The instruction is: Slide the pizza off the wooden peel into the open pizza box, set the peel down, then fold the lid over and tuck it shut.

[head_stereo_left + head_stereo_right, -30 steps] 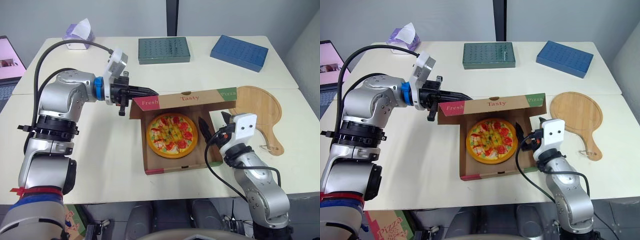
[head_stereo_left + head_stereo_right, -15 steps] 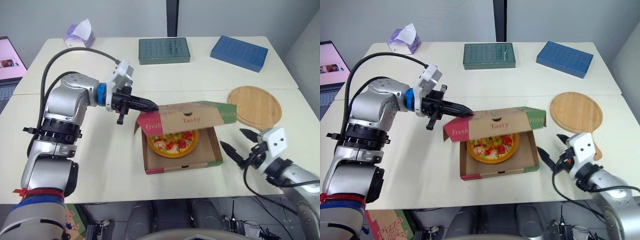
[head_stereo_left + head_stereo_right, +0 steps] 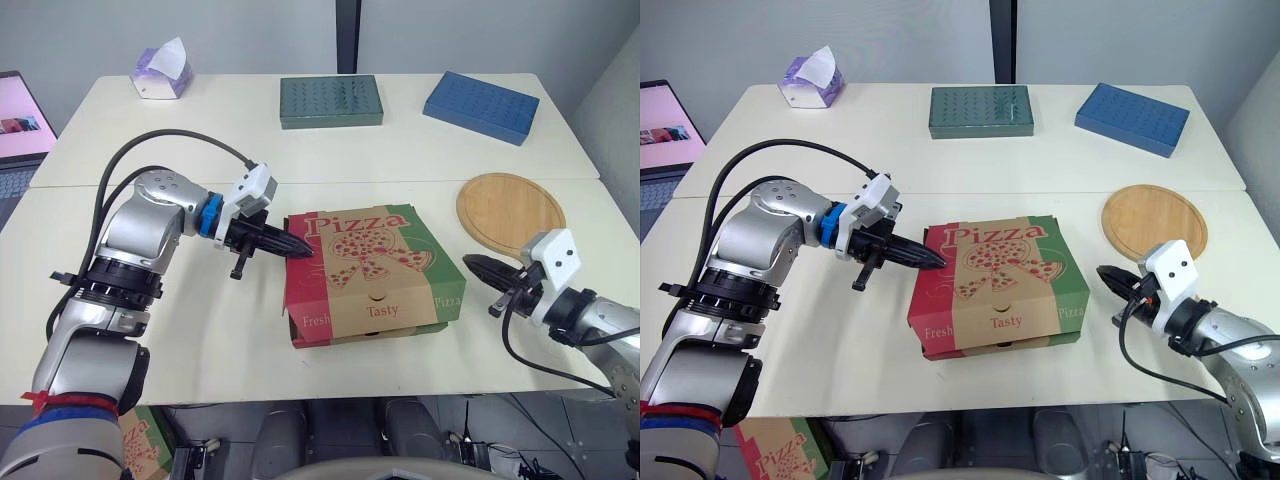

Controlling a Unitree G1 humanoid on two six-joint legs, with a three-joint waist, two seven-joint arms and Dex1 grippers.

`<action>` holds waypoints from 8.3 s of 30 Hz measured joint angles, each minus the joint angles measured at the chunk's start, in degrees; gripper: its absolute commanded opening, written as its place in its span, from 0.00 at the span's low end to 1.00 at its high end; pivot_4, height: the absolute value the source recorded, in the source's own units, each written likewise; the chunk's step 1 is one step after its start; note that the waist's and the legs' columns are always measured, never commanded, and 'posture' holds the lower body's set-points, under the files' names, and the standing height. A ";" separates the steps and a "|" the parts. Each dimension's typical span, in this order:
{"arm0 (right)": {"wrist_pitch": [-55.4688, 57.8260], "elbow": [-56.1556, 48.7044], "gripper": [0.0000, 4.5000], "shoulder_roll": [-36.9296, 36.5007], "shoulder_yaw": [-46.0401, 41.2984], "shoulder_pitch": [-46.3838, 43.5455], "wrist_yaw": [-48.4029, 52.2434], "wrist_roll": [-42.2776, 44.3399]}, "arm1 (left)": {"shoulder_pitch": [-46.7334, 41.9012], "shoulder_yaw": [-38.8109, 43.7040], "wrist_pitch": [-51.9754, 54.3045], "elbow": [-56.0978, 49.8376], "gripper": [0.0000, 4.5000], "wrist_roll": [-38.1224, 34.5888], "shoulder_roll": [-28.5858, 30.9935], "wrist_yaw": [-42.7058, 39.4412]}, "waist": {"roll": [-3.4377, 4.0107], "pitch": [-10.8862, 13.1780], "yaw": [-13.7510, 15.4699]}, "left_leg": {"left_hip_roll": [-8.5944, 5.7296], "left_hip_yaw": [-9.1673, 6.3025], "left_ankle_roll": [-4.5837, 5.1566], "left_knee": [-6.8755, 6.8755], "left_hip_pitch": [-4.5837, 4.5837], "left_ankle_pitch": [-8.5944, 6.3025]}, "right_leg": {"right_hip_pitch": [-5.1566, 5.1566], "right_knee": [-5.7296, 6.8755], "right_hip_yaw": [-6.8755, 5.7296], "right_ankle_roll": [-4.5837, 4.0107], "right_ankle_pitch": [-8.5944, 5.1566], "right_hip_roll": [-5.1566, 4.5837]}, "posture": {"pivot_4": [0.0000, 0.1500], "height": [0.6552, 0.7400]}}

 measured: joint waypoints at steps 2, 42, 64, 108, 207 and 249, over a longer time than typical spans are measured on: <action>0.79 -0.30 0.00 -0.39 1.68 -0.03 1.17 1.01 | 0.00 0.02 -0.02 -0.02 0.00 0.05 0.00 0.00 | 0.00 0.00 -0.01 | 0.00 0.00 0.00 0.00 0.00 0.00 | 0.00 0.00 0.00 0.00 0.00 0.00 | 1.00 1.00; 14.82 -11.02 1.00 -16.07 -14.85 -0.42 11.76 26.11 | -0.32 -0.45 -4.07 -2.00 0.00 0.82 -2.42 -0.10 | -0.06 0.03 0.64 | -0.01 0.02 0.00 0.13 0.01 0.00 | 0.07 0.01 0.01 0.05 0.04 -0.01 | 1.00 1.00; -1.18 -10.66 1.00 -15.20 6.06 -5.25 9.54 1.42 | 0.37 -4.76 -3.80 -8.17 0.00 -1.68 -1.56 -0.09 | -0.06 0.03 0.88 | -0.01 0.02 0.00 0.18 -0.01 0.00 | 0.06 0.02 0.03 0.03 0.08 -0.01 | 1.00 1.00; 1.59 -5.09 1.00 -11.53 -12.85 8.67 10.71 9.67 | 4.35 -6.22 -11.15 -9.74 0.00 3.23 -2.54 -0.01 | -0.07 -0.02 0.90 | -0.01 0.06 0.02 0.18 0.52 -0.01 | 0.59 -0.02 0.06 0.15 0.01 -0.01 | 1.00 1.00; -12.59 -6.94 0.99 -9.00 16.33 -1.26 10.29 -16.31 | 3.28 -6.69 -11.54 -10.74 0.00 3.65 -1.38 -0.06 | -0.07 -0.01 0.90 | -0.01 0.02 0.01 0.17 0.44 -0.01 | 0.53 -0.07 0.03 0.20 -0.02 -0.01 | 1.00 1.00; 1.24 -6.07 0.02 -3.18 22.77 -11.49 5.23 -0.88 | 8.10 1.34 -8.10 -11.06 0.00 2.99 13.17 -0.15 | -0.09 0.00 0.03 | 0.05 0.05 0.02 0.09 0.35 -0.01 | 0.32 -0.01 0.06 0.20 -0.02 0.02 | 1.00 1.00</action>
